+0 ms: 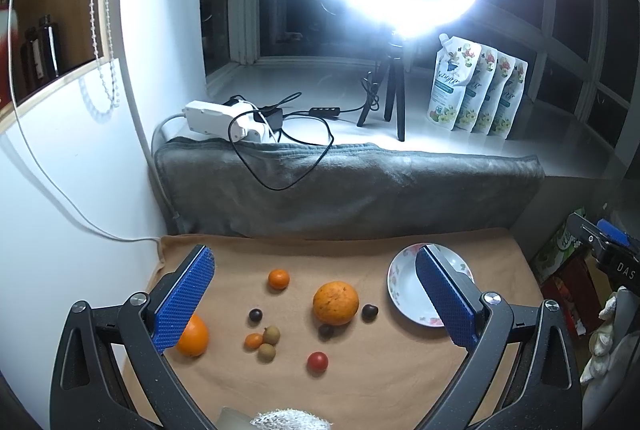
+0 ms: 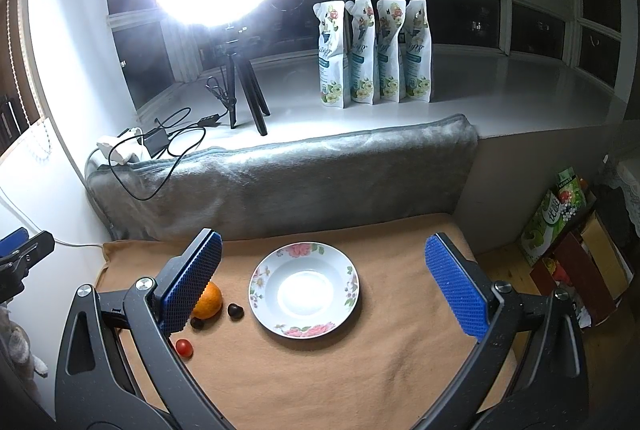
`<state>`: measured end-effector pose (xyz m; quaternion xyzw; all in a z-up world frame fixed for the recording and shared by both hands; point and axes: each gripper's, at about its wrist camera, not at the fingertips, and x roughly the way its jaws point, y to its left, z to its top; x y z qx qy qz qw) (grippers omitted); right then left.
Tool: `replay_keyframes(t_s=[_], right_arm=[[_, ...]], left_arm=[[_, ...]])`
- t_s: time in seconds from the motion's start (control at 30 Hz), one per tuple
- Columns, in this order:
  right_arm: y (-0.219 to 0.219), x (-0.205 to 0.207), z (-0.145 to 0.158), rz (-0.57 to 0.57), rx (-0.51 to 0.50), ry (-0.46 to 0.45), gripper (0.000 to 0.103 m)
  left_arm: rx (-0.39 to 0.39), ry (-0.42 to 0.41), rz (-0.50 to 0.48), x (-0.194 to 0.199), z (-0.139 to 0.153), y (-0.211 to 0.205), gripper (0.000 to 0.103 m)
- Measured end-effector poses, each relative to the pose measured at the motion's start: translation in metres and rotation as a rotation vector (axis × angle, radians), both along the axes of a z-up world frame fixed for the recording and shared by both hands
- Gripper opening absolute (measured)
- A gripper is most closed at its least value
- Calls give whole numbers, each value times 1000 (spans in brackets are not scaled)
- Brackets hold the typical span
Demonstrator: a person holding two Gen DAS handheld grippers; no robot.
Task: Organize fruits
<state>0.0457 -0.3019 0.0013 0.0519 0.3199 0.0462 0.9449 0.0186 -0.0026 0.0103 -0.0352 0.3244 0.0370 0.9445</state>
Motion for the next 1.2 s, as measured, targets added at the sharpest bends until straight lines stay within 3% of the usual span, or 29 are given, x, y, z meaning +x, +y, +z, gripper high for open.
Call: replay_keyframes(t_s=[0.73, 1.2], right_arm=[[12, 19, -9, 38, -3, 49, 103], [38, 42, -37, 167, 33, 144, 103]], left_arm=[[-16, 32, 17, 14, -15, 10, 101], [-27, 130, 114, 10, -51, 51, 101]])
